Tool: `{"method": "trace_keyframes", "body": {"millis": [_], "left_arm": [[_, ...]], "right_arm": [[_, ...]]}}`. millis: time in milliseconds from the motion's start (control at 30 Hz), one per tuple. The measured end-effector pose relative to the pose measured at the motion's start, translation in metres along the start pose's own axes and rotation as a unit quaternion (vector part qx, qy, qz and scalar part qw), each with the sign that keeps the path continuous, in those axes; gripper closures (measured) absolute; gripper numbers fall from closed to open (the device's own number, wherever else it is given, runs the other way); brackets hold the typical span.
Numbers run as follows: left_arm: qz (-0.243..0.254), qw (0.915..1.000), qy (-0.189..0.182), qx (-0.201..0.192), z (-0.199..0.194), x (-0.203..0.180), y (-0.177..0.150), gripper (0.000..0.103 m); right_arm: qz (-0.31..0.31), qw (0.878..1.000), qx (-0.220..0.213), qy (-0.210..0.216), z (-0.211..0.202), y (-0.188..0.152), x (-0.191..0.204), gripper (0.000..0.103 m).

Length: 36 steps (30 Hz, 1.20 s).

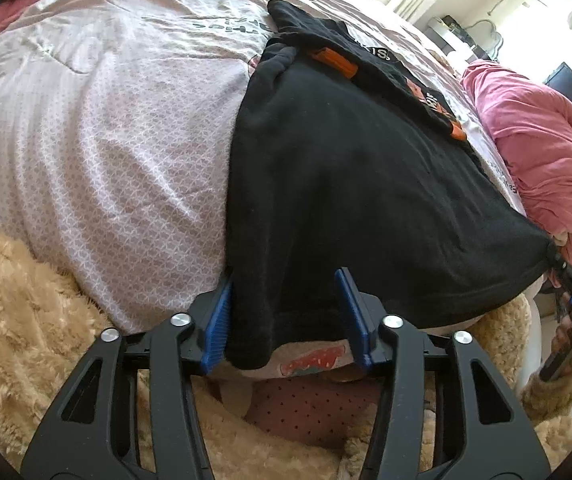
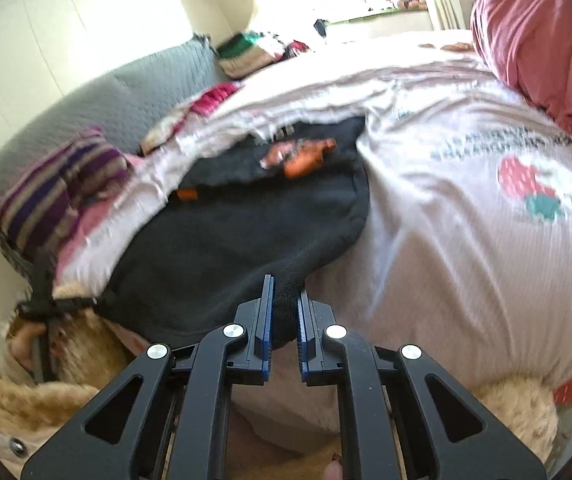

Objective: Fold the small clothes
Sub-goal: 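Lift the hem with both tools and fold it over toward the collar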

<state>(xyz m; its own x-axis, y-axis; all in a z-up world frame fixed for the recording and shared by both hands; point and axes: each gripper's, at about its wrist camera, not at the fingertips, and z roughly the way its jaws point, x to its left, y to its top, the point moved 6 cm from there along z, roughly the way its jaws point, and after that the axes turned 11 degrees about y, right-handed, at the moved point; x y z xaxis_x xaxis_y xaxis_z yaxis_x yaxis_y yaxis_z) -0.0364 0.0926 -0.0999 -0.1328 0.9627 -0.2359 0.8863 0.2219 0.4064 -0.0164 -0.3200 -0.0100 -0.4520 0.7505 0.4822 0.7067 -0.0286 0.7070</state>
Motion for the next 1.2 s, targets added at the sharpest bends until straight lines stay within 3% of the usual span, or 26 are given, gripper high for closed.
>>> {"method": "trace_keyframes", "body": {"millis": [100, 167, 200, 433, 667, 1200], "left_arm": [[-0.002, 1.0000, 0.001, 0.002, -0.001, 0.002, -0.002, 0.076], [-0.006, 1.0000, 0.002, 0.002, -0.001, 0.004, -0.002, 0.094], [-0.010, 1.0000, 0.000, 0.001, -0.003, 0.005, -0.002, 0.098], [-0.026, 0.9979, -0.037, -0.046, -0.036, 0.007, 0.017, 0.100], [-0.031, 0.9917, -0.058, -0.110, -0.076, 0.008, 0.059, 0.100], [-0.053, 0.9819, -0.073, -0.166, -0.086, 0.007, 0.130, 0.100]], "right_arm": [[-0.005, 1.000, -0.010, 0.000, -0.001, 0.012, -0.001, 0.094], [-0.009, 1.000, -0.014, 0.000, 0.000, 0.018, -0.001, 0.094], [-0.010, 1.000, -0.014, -0.002, 0.000, 0.019, 0.000, 0.094], [-0.013, 1.000, -0.025, -0.003, -0.002, 0.025, 0.000, 0.094], [-0.015, 0.999, -0.048, -0.006, -0.008, 0.037, 0.002, 0.094], [-0.038, 0.995, -0.090, -0.027, -0.003, 0.100, 0.003, 0.094]]}}
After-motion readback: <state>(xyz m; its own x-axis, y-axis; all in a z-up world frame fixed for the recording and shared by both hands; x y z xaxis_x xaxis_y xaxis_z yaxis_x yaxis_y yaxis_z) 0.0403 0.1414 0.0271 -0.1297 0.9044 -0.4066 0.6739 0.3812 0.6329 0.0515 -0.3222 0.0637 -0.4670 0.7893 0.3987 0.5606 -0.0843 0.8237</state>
